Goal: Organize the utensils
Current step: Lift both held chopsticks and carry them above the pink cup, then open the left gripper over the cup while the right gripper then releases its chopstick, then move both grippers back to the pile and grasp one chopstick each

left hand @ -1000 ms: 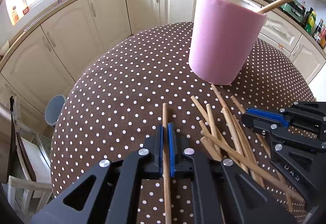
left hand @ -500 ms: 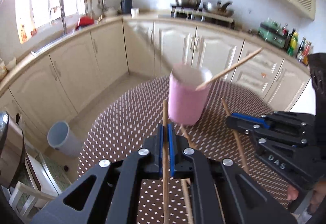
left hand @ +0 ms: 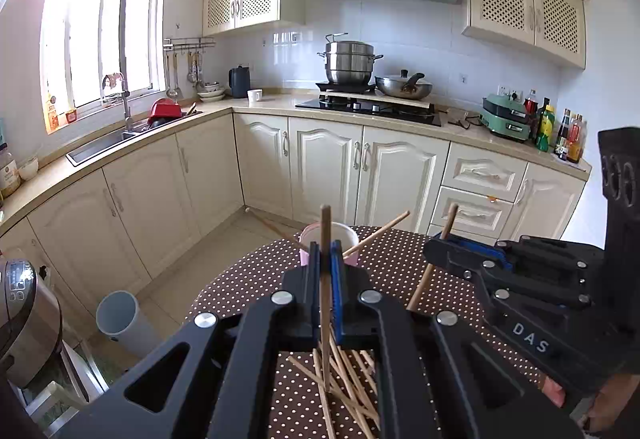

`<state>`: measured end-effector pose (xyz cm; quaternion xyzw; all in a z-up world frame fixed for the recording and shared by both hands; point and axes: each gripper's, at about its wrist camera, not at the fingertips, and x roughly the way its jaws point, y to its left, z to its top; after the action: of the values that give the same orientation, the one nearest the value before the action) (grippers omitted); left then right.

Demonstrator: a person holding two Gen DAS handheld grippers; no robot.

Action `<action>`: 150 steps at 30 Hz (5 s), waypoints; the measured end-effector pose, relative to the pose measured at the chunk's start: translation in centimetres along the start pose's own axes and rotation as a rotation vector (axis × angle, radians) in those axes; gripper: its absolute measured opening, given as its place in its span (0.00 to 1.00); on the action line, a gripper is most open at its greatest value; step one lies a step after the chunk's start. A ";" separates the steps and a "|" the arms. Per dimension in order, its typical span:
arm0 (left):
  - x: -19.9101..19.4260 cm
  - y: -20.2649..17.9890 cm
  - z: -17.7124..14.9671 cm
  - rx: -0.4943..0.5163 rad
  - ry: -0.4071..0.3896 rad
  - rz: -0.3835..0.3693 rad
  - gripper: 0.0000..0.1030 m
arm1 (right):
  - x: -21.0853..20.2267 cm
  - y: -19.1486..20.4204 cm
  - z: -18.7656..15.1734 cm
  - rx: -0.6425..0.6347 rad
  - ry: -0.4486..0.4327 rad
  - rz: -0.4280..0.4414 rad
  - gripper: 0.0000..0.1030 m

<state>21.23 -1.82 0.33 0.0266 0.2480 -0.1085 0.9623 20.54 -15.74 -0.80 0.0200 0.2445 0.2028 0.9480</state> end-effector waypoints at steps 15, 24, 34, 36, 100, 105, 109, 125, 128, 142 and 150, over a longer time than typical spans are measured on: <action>-0.2 0.6 5.8 -0.079 -0.134 -0.003 0.05 | -0.2 1.1 4.7 -0.039 -0.123 -0.008 0.06; 1.0 1.3 9.4 -0.128 -0.235 -0.009 0.05 | 1.0 0.3 7.8 -0.026 -0.222 -0.036 0.06; 6.0 1.9 10.1 -0.159 -0.231 -0.018 0.05 | 3.4 -0.8 8.8 -0.063 -0.279 -0.122 0.06; 7.2 1.8 9.5 -0.150 -0.204 -0.020 0.05 | 4.2 -1.3 8.5 -0.060 -0.264 -0.127 0.06; 3.9 3.9 -5.7 -0.140 0.106 0.050 0.58 | 0.4 -1.5 -3.7 0.017 -0.008 -0.131 0.07; 6.3 3.8 -9.1 -0.162 0.218 0.034 0.58 | 1.6 -2.0 -7.3 0.041 0.067 -0.116 0.07; 8.8 4.4 -11.6 -0.199 0.313 0.032 0.58 | 3.3 -2.6 -9.6 0.070 0.134 -0.101 0.07; 15.9 5.6 -14.8 -0.303 0.460 0.026 0.58 | 9.6 -3.7 -13.1 0.118 0.274 -0.047 0.07; 16.6 5.7 -15.0 -0.321 0.472 0.015 0.39 | 10.3 -3.8 -13.2 0.121 0.287 -0.039 0.07; 16.9 6.2 -14.7 -0.303 0.469 -0.004 0.06 | 12.9 -4.1 -13.5 0.151 0.371 0.002 0.07; 16.2 6.9 -13.9 -0.290 0.448 0.002 0.06 | 14.7 -3.1 -13.4 0.119 0.424 -0.004 0.09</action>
<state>29.99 3.19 -19.70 -0.0880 0.4678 -0.0622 0.8772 27.13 -13.62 -19.72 0.0323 0.4500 0.1858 0.8729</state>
